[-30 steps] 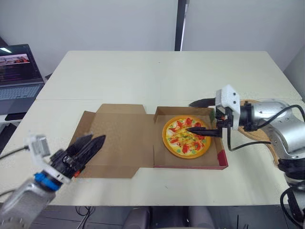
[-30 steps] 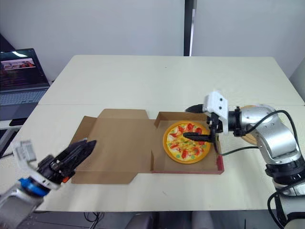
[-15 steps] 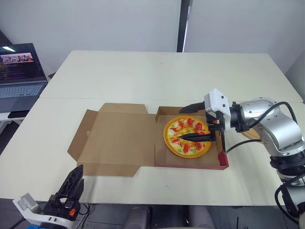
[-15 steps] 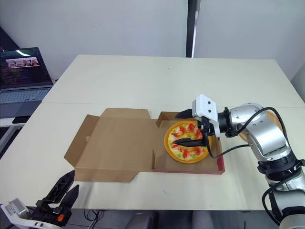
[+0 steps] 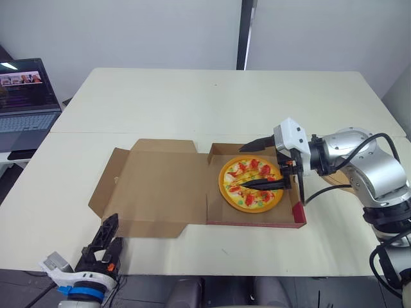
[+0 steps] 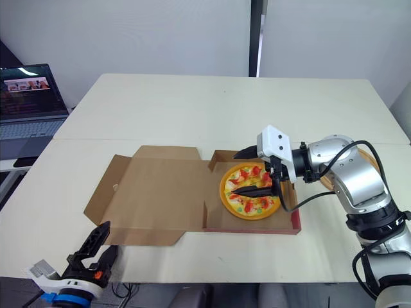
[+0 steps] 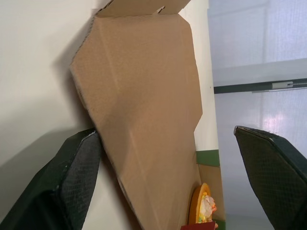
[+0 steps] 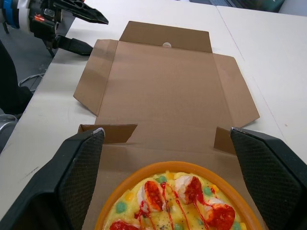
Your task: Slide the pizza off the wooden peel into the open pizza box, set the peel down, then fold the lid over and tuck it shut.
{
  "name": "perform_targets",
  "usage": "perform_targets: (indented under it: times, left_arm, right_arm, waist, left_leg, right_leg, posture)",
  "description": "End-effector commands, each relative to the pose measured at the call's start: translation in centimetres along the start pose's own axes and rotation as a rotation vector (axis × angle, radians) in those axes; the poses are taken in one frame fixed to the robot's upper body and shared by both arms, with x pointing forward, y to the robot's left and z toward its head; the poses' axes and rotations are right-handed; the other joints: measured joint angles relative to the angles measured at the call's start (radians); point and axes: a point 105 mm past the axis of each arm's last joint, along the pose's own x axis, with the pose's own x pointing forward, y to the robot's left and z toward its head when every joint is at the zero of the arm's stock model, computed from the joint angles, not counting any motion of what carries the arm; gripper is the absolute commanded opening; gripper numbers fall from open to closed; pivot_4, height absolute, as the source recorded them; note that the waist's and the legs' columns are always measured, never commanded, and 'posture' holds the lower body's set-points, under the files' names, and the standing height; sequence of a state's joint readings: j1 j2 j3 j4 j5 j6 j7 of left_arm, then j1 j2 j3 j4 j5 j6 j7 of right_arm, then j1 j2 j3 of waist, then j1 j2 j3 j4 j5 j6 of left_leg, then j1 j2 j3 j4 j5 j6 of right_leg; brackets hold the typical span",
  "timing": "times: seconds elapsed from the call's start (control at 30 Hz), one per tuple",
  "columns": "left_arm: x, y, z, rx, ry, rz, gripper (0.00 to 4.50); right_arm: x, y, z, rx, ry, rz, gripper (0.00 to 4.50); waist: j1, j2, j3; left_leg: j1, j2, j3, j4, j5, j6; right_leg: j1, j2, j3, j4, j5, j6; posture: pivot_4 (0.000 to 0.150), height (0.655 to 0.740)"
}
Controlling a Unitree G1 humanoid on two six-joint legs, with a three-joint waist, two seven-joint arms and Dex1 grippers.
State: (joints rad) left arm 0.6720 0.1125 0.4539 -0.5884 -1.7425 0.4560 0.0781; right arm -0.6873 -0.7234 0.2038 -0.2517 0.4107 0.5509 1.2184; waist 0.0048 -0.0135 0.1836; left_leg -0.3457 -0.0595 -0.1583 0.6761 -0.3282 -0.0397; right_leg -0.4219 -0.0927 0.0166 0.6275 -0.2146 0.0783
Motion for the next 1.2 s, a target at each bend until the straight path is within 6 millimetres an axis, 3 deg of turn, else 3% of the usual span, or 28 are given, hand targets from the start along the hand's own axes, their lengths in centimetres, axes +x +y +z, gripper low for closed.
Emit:
perform_targets:
  times: [0.03, 0.17, 0.27, 0.67, 0.93, 1.1, 1.2]
  left_arm:
    - [0.3, 0.0, 0.0, 0.003, -0.012, 0.004, 4.5]
    - [0.7, -0.2, -0.5, -0.003, -0.002, 0.001, 4.5]
    - [0.9, -0.5, -0.4, -0.007, -0.007, -0.002, 3.88]
    - [1.2, -1.4, -0.3, -0.004, -0.035, -0.01, 0.03]
    - [1.3, -1.8, -0.2, 0.047, -0.042, -0.023, 0.03]
    - [1.9, -2.9, 0.8, 0.118, -0.054, -0.074, 0.03]
    - [2.1, -3.2, 1.2, 0.149, -0.048, -0.089, 0.0]
  right_arm:
    - [-0.1, -0.2, 1.2, -0.057, -0.013, 0.001, 4.48]
    - [-0.2, -0.2, 1.3, -0.061, -0.009, 0.004, 4.48]
    - [-0.2, -0.1, 1.3, -0.061, -0.006, 0.004, 4.5]
    - [-0.5, -0.2, 1.3, -0.062, 0.008, -0.005, 4.5]
    - [-0.8, -1.0, 1.3, -0.081, 0.003, -0.064, 4.5]
    - [-2.7, -4.8, -1.1, -0.049, 0.1, -0.312, 4.5]
    - [-4.6, -7.8, -3.5, -0.059, 0.221, -0.475, 3.86]
  waist:
    - [0.0, 0.0, 0.0]
    - [0.0, 0.0, 0.0]
    - [0.001, 0.0, 0.0]
    - [0.001, 0.0, 0.0]
    - [0.002, 0.0, 0.0]
    - [0.003, 0.0, 0.0]
    - [0.002, 0.0, 0.0]
  left_leg:
    - [0.0, 0.0, 0.0, 0.0, 0.0, 0.0]
    - [0.0, 0.0, 0.0, 0.0, 0.0, 0.0]
    - [0.0, 0.0, 0.0, 0.0, 0.0, 0.0]
    - [0.0, 0.0, 0.0, 0.0, 0.0, 0.0]
    - [0.0, 0.0, 0.0, 0.0, 0.0, -0.001]
    - [0.0, 0.0, 0.0, 0.0, 0.0, -0.001]
    - [0.0, 0.0, 0.0, 0.0, 0.001, -0.003]
  right_leg:
    - [0.0, 0.0, 0.0, 0.0, 0.0, 0.0]
    - [0.0, 0.0, 0.0, 0.0, 0.0, 0.0]
    - [0.0, 0.0, 0.0, 0.0, 0.0, 0.0]
    - [0.0, 0.0, 0.0, 0.0, 0.0, 0.0]
    - [0.0, 0.0, 0.0, 0.0, 0.0, 0.0]
    - [0.0, 0.001, 0.0, 0.0, 0.0, 0.0]
    - [0.0, 0.001, 0.0, 0.0, 0.0, 0.0]
  posture:
    - [0.15, 0.735]
    - [0.15, 0.735]
    - [0.15, 0.735]
    - [0.15, 0.735]
    - [0.15, 0.735]
    - [0.15, 0.735]
    - [0.15, 0.735]
